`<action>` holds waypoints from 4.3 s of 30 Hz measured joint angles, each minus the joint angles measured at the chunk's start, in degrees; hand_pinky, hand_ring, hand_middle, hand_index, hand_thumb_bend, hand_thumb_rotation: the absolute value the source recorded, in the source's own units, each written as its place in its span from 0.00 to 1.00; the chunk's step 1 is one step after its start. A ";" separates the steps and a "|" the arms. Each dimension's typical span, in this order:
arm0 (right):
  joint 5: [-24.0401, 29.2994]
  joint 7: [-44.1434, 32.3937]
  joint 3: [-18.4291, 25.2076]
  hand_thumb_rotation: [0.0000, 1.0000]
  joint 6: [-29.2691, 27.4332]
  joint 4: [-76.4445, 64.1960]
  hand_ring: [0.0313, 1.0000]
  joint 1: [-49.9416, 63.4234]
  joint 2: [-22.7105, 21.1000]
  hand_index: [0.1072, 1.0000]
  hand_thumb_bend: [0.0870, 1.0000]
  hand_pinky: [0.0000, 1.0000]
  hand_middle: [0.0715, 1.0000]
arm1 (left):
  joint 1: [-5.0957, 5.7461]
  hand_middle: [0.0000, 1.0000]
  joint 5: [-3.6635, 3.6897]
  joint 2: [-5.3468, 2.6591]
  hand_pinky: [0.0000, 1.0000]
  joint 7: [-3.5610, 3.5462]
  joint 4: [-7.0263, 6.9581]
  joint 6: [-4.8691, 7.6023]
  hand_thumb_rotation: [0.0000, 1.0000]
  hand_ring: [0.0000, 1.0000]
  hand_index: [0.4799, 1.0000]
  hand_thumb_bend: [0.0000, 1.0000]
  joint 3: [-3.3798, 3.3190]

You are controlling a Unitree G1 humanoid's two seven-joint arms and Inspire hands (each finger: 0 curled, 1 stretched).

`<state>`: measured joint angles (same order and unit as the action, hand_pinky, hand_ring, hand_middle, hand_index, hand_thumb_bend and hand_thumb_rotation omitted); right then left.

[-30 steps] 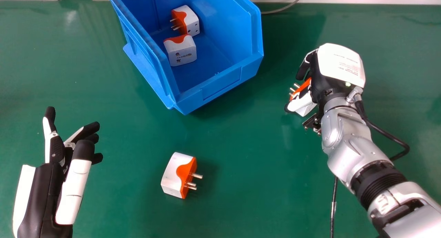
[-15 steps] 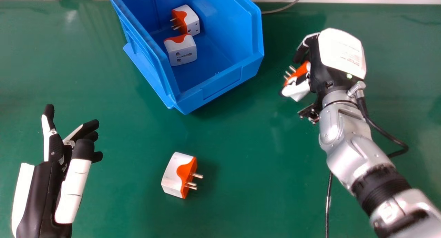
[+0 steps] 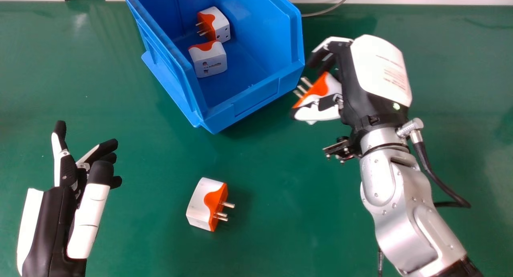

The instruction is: Pick all objects and put in blue box

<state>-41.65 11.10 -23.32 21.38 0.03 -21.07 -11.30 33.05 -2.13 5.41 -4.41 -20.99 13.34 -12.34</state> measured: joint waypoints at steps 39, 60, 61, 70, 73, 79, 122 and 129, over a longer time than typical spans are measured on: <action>1.52 10.22 -2.47 0.09 -21.33 59.79 0.61 -39.62 14.63 0.61 0.41 0.48 0.68 | 1.45 0.85 -1.20 -0.67 0.73 1.66 -1.72 -1.24 0.99 0.83 0.78 0.91 1.86; 1.39 10.14 -3.57 0.19 -21.46 55.80 0.90 -39.66 12.57 0.93 0.34 0.71 0.96 | 0.93 0.85 -1.11 -0.40 0.73 1.53 -1.71 -1.26 0.99 0.83 0.78 0.91 1.83; 1.39 10.10 -3.48 0.19 -21.41 54.07 0.90 -39.12 12.04 0.93 0.34 0.71 0.96 | 0.92 0.85 -1.09 -0.41 0.73 1.51 -1.71 -1.25 0.99 0.83 0.78 0.91 1.83; 0.79 9.23 -3.26 0.16 -21.07 27.38 0.90 -22.10 6.50 0.94 0.28 0.73 0.97 | 1.00 0.85 -1.00 -0.28 0.74 1.41 -1.68 -1.15 0.99 0.83 0.78 0.89 1.55; 0.33 9.02 -3.06 0.16 -21.35 18.84 0.90 -15.44 4.64 0.95 0.26 0.73 0.98 | 1.00 0.85 -0.68 -0.24 0.74 1.25 -1.67 -1.15 0.99 0.83 0.78 0.90 1.39; -3.50 8.64 -3.61 0.28 -21.90 0.73 0.87 2.17 1.14 0.92 0.32 0.69 0.93 | 0.37 0.84 -0.14 -0.27 0.72 1.16 -0.11 -0.60 0.98 0.83 0.77 0.91 1.22; -15.17 7.44 -15.95 0.50 -20.12 18.05 0.81 14.14 5.16 0.80 0.49 0.68 0.85 | -2.86 0.81 -1.86 -1.65 0.66 3.35 7.32 5.28 0.91 0.79 0.69 0.96 3.03; -14.96 10.47 -17.01 0.58 -19.90 23.56 0.79 10.45 6.73 0.79 0.49 0.67 0.84 | -2.74 0.81 -1.90 -1.62 0.66 3.37 7.31 5.43 0.92 0.79 0.70 0.96 3.06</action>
<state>-56.61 21.57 -40.33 1.48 23.58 -10.62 -4.58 30.31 -4.04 3.78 -1.04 -13.68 18.77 -9.29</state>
